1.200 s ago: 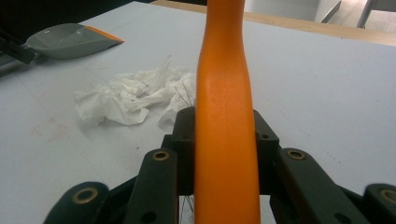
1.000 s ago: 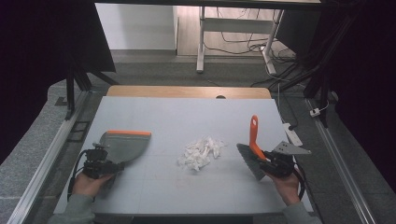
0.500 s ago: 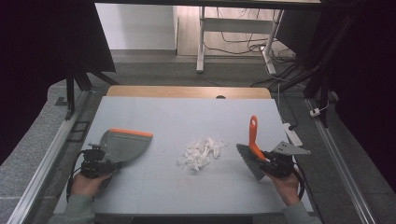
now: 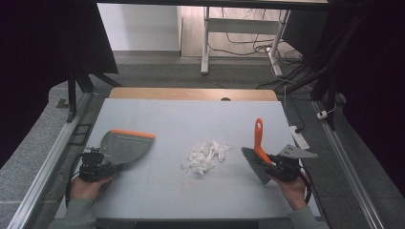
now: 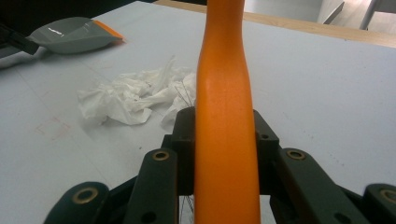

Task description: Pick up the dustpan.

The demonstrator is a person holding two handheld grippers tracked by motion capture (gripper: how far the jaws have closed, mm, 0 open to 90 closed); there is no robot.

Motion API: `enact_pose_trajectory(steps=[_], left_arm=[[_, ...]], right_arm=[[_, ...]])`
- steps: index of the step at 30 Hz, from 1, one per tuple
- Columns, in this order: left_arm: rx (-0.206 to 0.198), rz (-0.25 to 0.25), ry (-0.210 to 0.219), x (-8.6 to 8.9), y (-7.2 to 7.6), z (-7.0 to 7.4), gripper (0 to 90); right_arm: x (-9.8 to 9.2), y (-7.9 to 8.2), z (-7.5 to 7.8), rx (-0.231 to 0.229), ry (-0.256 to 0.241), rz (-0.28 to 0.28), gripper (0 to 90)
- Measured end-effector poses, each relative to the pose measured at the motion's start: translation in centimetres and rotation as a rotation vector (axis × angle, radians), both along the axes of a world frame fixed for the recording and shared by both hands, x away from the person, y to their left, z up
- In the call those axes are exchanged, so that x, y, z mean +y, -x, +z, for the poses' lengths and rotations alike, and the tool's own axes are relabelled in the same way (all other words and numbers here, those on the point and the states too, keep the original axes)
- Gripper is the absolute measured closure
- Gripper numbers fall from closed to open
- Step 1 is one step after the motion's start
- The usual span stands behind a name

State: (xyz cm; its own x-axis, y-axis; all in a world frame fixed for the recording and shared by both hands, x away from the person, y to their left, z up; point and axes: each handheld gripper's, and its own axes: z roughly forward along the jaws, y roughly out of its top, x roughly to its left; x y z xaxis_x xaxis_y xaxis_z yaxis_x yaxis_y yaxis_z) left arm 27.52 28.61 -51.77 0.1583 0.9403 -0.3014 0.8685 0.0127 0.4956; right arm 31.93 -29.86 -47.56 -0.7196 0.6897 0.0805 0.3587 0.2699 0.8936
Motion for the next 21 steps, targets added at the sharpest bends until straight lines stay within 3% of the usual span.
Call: enact_pose_trajectory(steps=[10,21], left_arm=[[-0.074,-0.005,0.010,0.7,0.3,0.6,61.6],[-0.164,-0.068,0.030,1.4,0.3,1.4,61.6]], right_arm=[[-0.1,0.0,0.1,-0.002,-0.001,-0.004,70.1],[-0.1,0.0,0.2,-0.004,-0.008,-0.007,70.1]])
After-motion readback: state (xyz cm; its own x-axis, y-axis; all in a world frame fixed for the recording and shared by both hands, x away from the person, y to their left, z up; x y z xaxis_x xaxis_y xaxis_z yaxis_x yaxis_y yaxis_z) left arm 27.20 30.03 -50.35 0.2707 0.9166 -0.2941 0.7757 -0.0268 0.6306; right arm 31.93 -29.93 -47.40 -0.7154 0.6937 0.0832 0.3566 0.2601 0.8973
